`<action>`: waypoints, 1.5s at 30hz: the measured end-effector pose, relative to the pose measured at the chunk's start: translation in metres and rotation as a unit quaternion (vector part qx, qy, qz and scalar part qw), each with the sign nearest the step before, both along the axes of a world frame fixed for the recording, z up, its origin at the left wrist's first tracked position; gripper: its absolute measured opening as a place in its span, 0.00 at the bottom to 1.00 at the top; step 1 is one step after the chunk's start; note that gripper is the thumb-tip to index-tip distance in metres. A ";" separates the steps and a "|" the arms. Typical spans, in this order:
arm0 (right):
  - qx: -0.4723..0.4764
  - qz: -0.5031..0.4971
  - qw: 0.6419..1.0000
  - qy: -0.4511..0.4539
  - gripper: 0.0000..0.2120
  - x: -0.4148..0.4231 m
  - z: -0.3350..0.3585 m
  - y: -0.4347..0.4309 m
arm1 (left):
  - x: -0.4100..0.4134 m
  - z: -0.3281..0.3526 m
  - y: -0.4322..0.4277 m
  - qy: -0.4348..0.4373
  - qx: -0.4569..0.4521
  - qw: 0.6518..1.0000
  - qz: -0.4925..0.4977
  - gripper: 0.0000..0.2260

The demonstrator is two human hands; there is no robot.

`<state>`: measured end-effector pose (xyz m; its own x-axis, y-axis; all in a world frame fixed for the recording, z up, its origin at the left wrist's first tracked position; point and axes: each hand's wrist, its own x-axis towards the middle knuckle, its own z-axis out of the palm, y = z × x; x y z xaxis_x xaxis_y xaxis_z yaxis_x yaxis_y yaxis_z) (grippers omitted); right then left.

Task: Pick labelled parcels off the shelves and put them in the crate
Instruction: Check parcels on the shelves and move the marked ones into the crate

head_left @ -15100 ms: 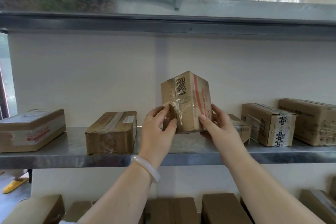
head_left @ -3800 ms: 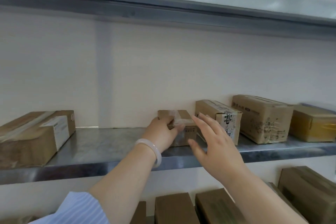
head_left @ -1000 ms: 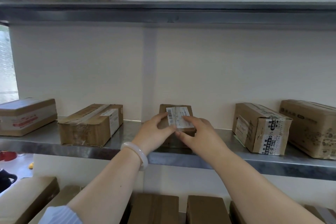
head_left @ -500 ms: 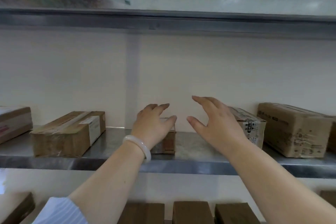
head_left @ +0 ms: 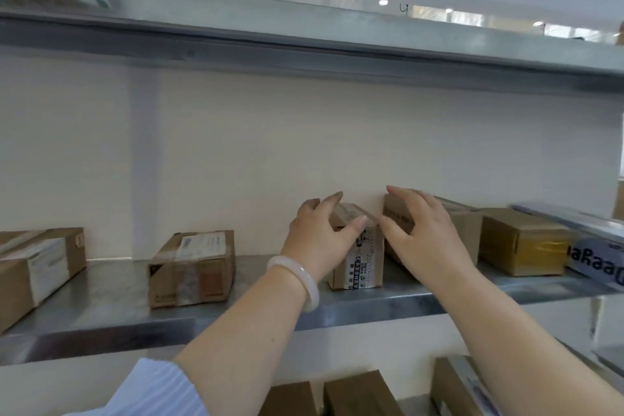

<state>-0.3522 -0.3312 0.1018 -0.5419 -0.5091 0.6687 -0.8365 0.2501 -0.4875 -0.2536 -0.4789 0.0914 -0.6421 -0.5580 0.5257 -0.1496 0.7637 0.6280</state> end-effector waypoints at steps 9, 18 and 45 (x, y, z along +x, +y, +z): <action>0.002 0.034 0.999 0.017 0.24 -0.022 -0.010 0.017 | -0.035 -0.022 0.005 0.018 0.073 0.996 0.038 0.28; 0.021 0.083 0.996 -0.030 0.23 -0.025 -0.022 0.017 | -0.018 -0.035 0.011 0.150 0.019 0.987 0.046 0.21; -0.028 0.225 0.974 -0.025 0.26 0.017 -0.044 -0.005 | 0.045 -0.028 0.031 0.249 0.115 0.961 0.015 0.30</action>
<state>-0.3352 -0.3364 0.0576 -0.3045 -0.6663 0.6807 -0.8298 -0.1652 -0.5330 -0.2083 -0.4478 0.0636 -0.3241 -0.7110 0.6240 0.1940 0.5956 0.7795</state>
